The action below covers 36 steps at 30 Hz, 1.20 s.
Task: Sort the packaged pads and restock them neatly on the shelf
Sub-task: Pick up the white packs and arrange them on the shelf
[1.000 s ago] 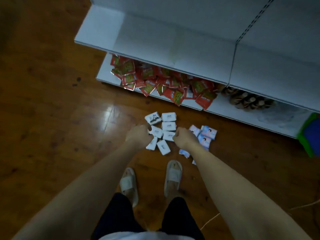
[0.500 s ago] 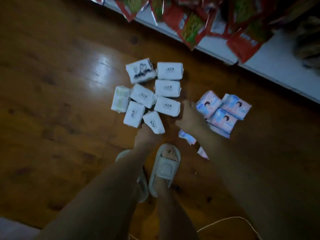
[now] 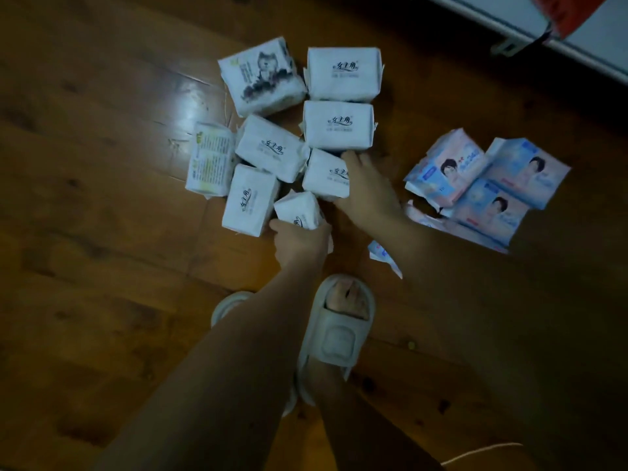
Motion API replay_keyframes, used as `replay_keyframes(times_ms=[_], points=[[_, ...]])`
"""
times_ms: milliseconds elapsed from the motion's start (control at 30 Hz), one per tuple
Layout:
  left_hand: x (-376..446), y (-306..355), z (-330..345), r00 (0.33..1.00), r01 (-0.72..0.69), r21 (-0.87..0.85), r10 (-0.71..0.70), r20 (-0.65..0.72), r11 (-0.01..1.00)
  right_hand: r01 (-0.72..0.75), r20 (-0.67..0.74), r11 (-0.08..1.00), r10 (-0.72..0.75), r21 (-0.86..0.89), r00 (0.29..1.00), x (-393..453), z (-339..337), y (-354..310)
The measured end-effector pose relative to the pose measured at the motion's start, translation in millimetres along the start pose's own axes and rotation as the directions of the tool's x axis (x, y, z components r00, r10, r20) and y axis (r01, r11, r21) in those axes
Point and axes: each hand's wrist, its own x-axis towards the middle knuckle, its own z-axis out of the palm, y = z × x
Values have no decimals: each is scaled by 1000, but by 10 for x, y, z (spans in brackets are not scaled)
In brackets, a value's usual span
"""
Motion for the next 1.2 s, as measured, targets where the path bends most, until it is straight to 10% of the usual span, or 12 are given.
replay_keyframes(times_ms=[433, 733, 1200], points=[[-2966, 1014, -2840, 875, -347, 216, 231, 426, 913, -429, 343, 769, 287, 474, 894, -2946, -3182, -875], [-5399, 1732, -3641, 596, -796, 328, 567, 569, 508, -244, 141, 742, 201, 624, 970, -4961, -4960, -1437], [-7446, 2614, -3380, 289, -896, 440, 827, 482, 56, 154, -232, 902, -63, 403, 971, -5806, -6760, -740]])
